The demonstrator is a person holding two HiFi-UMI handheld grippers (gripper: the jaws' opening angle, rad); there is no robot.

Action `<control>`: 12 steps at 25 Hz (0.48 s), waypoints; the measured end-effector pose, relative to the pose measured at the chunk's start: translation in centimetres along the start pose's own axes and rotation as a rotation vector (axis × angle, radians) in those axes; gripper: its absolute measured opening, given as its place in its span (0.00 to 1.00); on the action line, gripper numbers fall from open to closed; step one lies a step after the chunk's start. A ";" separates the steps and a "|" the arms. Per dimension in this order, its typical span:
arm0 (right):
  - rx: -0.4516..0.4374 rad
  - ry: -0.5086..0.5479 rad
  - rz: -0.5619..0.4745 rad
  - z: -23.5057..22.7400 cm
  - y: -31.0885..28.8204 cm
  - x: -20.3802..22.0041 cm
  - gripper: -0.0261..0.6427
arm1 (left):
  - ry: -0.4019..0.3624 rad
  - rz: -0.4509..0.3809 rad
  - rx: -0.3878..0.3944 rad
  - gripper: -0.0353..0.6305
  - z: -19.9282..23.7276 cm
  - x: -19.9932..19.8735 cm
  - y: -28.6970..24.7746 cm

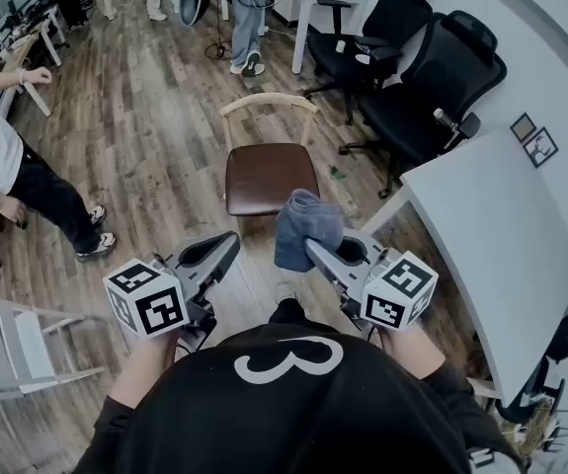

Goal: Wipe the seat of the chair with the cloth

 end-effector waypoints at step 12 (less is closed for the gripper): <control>0.009 -0.003 -0.027 1.5 1.2 0.8 0.12 | -0.031 0.001 0.006 0.07 -1.8 1.2 0.7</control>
Point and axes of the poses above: the fingertips, and each gripper's own axes: y backward along the fingers, z to its left, x out of its underside, the point moved 2 cm from there along y, backward along the fingers, and after that the axes turned 11 degrees about z, right-handed, at the moved point
